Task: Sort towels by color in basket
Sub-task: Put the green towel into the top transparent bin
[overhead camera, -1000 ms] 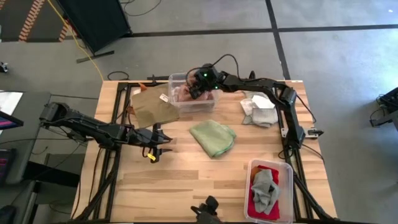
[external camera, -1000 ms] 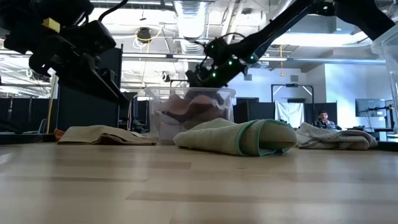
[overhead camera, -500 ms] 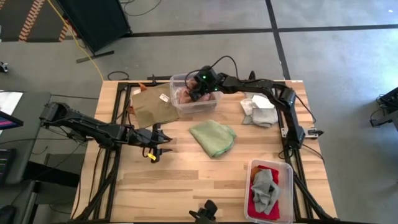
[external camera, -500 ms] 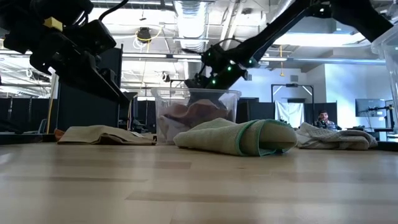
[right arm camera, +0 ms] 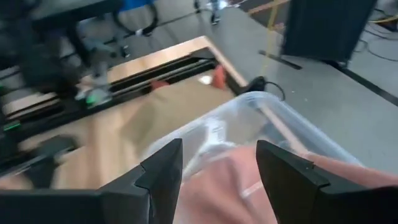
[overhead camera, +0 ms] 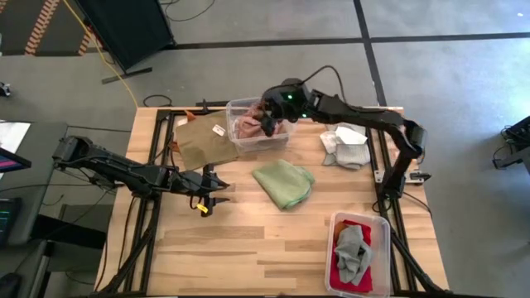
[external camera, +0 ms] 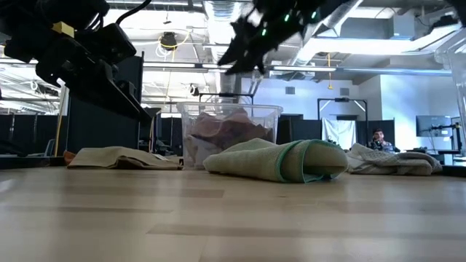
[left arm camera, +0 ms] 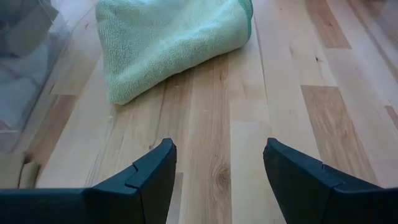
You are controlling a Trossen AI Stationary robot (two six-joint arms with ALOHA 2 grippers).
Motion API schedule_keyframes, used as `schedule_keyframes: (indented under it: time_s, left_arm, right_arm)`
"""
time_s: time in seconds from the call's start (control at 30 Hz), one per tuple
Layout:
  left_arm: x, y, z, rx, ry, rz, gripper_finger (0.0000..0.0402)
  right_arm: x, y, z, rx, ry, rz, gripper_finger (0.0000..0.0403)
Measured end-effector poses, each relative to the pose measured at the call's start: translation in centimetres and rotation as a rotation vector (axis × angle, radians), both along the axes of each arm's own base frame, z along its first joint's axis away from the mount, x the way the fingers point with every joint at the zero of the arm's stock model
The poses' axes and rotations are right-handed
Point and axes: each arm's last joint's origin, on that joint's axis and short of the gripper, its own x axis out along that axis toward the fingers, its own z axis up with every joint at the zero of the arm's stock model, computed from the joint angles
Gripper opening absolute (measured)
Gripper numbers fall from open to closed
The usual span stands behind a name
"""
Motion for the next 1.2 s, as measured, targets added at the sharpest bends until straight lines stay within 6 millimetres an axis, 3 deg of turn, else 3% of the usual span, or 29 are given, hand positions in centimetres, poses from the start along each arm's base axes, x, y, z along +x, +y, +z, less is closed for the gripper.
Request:
schedule_keyframes:
  time_s: [0.13,0.27,0.43,0.57,0.7,0.9,1.07,1.2]
  left_arm:
    - [0.0,0.0,0.0,0.000,-0.001,0.000,0.0231]
    - [0.0,0.0,0.0,0.002,-0.001,-0.001,0.0231]
    - [0.0,0.0,0.0,0.003,-0.002,-0.001,0.0231]
    - [0.0,0.0,0.1,0.020,-0.006,-0.012,0.0231]
    - [0.1,0.0,0.2,0.031,-0.025,-0.020,0.0231]
    - [0.2,0.0,0.4,0.039,-0.040,-0.025,0.0231]
    - [0.4,-0.1,-0.1,0.042,-0.018,-0.026,0.0231]
    - [0.8,-0.1,-0.9,0.040,0.018,-0.022,0.0231]
  right_arm:
    - [-1.4,3.8,1.8,-0.003,0.076,0.092,0.0232]
    - [-2.5,8.7,1.9,0.015,0.234,0.228,0.0232]
    - [-2.9,15.5,0.4,0.059,0.431,0.375,0.0232]
    - [-2.2,20.4,-1.2,-0.001,0.500,0.345,0.0232]
    - [-0.9,23.9,-3.9,-0.061,0.546,0.300,0.0232]
    - [1.0,26.0,-9.7,-0.078,0.684,0.235,0.0232]
    - [1.9,25.7,-13.2,-0.059,0.771,0.129,0.0232]
    - [1.6,25.0,-14.8,-0.102,0.857,0.008,0.0232]
